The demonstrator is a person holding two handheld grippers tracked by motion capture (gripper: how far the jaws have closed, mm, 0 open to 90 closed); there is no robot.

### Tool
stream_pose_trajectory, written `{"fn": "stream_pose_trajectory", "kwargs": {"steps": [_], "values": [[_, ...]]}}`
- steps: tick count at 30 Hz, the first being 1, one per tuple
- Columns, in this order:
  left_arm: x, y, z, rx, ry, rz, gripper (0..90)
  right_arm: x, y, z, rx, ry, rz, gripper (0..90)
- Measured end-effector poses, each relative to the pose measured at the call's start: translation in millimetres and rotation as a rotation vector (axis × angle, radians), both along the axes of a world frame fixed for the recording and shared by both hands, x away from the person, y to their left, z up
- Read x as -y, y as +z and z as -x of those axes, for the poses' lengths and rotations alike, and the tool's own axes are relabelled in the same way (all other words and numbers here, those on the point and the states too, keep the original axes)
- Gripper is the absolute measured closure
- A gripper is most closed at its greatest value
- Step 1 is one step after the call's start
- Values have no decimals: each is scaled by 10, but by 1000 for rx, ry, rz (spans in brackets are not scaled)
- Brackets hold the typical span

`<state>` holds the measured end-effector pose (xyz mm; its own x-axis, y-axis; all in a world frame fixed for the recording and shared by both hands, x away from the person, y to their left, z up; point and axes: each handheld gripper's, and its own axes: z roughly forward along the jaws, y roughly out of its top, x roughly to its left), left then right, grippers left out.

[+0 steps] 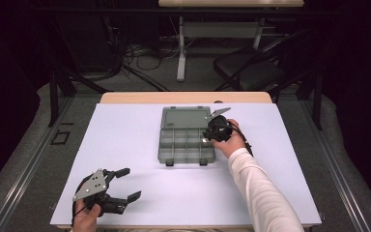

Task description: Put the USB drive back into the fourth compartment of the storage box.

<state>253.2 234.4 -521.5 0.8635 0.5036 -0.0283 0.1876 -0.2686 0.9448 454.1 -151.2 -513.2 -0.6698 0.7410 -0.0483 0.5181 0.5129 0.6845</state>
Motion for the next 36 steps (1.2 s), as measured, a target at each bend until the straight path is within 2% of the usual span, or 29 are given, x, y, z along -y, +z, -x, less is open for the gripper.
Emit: {"fn": "stream_pose_trajectory", "kwargs": {"steps": [7, 14, 18, 20, 25, 27, 29, 31, 36], "values": [[8, 3, 10, 1, -2, -3, 158, 10, 43, 25, 10, -13, -8, 679], [6, 2, 8, 1, -3, 2, 158, -15, 90, 61, 47, -27, -37, 527], [6, 2, 8, 0, -1, -2, 157, -43, 131, 99, 71, -35, -23, 444], [9, -1, 8, 0, -1, 0, 157, -56, 144, 117, 72, -50, -25, 439], [11, 4, 4, 2, -4, -3, 157, -67, 207, 184, 78, -72, -71, 419], [15, 3, 1, 2, -7, -4, 157, -62, 229, 213, 63, -68, -102, 417], [19, 3, -2, 2, -10, -1, 157, -57, 246, 250, 78, -69, -93, 400], [22, 4, -3, 3, -13, 0, 157, -46, 262, 283, 76, -65, -108, 360], [28, 4, -5, 3, -20, -1, 157, -9, 322, 388, 87, -77, -146, 336]]}}
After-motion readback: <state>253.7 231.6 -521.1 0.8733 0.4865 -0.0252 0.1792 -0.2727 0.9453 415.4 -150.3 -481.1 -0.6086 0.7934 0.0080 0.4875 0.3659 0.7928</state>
